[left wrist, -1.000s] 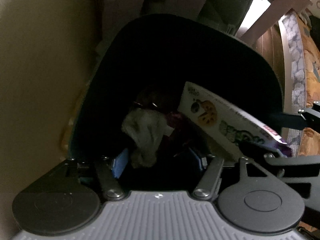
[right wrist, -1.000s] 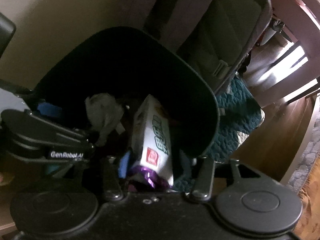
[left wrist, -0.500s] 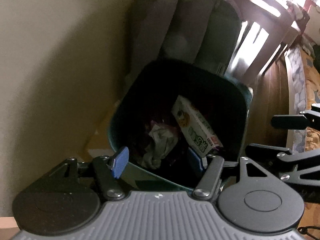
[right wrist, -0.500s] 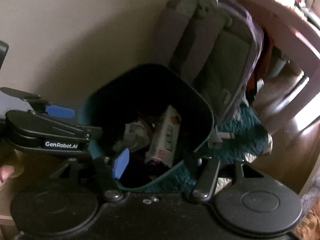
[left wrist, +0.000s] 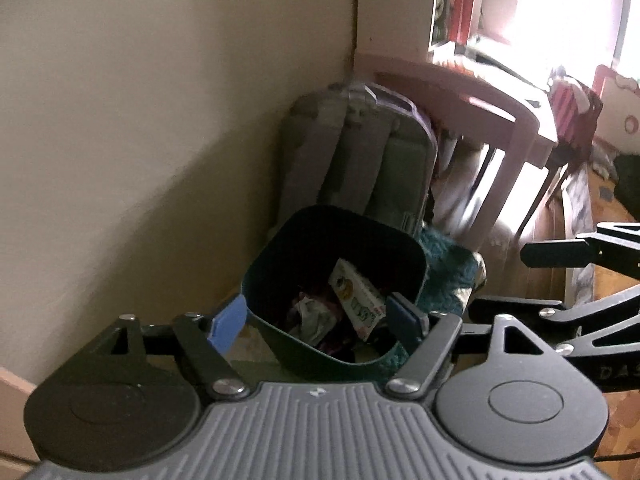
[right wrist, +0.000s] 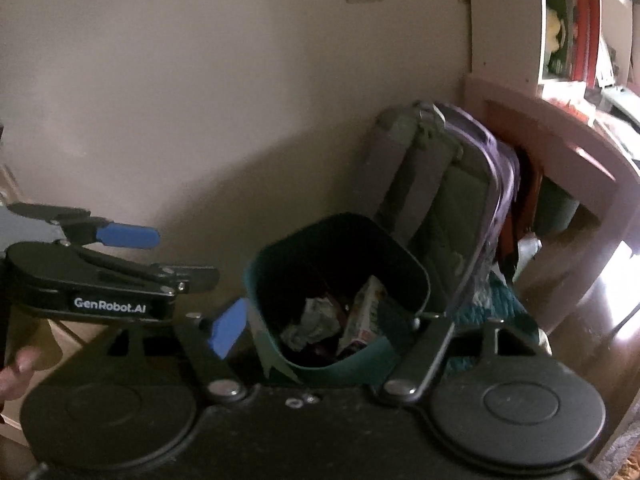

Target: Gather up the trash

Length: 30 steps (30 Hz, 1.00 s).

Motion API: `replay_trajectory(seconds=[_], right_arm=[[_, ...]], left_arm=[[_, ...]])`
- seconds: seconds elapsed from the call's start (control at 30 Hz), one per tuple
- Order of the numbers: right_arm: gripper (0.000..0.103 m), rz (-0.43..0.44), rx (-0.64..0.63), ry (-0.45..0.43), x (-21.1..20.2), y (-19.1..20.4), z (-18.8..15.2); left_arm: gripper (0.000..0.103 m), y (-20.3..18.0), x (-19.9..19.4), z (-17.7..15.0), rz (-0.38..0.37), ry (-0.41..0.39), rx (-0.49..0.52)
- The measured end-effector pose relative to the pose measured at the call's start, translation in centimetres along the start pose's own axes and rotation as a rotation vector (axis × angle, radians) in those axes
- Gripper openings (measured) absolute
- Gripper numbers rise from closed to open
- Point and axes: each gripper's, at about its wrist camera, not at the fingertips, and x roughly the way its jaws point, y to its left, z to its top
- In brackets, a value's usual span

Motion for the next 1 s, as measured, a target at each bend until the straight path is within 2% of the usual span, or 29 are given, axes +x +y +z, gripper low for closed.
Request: replay_trajectory(seconds=[0.17,0.27,0.4,0.47,1.0], right_arm=[[0.082,0.02,-0.004,-0.058,-3.1,0.7,-0.9],[0.09,0.026,0.009,-0.092,-5.1,1.0,-1.5],[0.098,0.023,0.027,-0.131,-7.2,1.3,-2.2],[0.103,0.02,0.051,-0.155,-8.1,1.2,-2.6],[0.103,-0.001,0.045,-0.189,-10.7,0.6,-3.9]], left_arm=[[0.081,-0.1,-3.3,-1.2,-0.004,-0.034,-0.044],[0.082,-0.3,-4.7,-1.8,-0.002,-0.048,-0.059],[0.095,-0.8,-6.2,-2.3,0.003,-0.076,-0.07],[0.095,-1.1,-6.8,-2.6,0.008,-0.088,-0.071],[0.095,-3.8,-9.2,-3.9,-0.001,-0.106,-0.104]])
